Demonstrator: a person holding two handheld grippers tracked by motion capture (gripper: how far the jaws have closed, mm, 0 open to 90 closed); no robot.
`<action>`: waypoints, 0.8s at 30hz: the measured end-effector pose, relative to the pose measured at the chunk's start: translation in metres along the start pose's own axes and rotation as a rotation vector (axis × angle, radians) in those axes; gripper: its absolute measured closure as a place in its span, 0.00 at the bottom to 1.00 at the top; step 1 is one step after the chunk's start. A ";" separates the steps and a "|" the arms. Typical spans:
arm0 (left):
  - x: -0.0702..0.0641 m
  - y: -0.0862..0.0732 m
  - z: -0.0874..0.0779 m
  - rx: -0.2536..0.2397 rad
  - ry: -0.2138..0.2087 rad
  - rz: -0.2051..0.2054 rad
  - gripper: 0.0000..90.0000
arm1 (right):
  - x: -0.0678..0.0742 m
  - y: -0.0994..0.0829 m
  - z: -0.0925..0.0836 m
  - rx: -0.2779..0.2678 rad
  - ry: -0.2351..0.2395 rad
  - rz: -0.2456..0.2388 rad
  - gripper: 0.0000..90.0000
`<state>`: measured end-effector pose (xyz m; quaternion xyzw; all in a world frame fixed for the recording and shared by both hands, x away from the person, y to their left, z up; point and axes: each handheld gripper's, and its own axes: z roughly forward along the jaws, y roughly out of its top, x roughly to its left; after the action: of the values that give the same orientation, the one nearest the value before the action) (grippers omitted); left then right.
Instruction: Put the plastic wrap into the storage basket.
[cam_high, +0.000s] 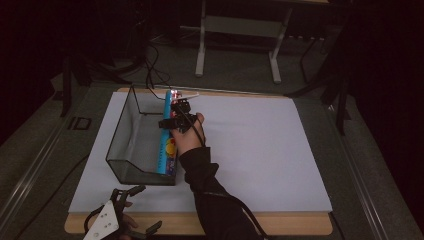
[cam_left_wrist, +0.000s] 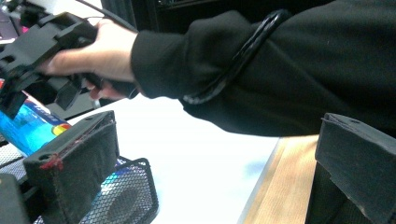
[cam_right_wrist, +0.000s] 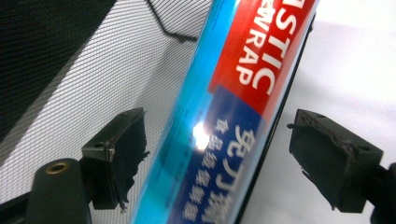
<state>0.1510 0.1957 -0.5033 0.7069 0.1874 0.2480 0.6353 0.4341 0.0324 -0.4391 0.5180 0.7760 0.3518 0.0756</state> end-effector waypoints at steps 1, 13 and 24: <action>0.000 0.000 0.000 0.001 0.001 -0.001 0.00 | -0.003 0.000 -0.002 0.010 0.017 -0.009 0.19; -0.001 -0.002 0.004 0.014 -0.003 -0.003 0.00 | -0.038 -0.011 -0.042 -0.036 0.095 -0.077 0.17; -0.001 -0.003 0.005 0.022 0.000 -0.003 0.00 | -0.076 -0.038 -0.086 -0.086 0.105 -0.158 0.17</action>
<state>0.1536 0.1913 -0.5064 0.7138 0.1911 0.2447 0.6278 0.3983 -0.0807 -0.4182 0.4325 0.8015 0.4043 0.0842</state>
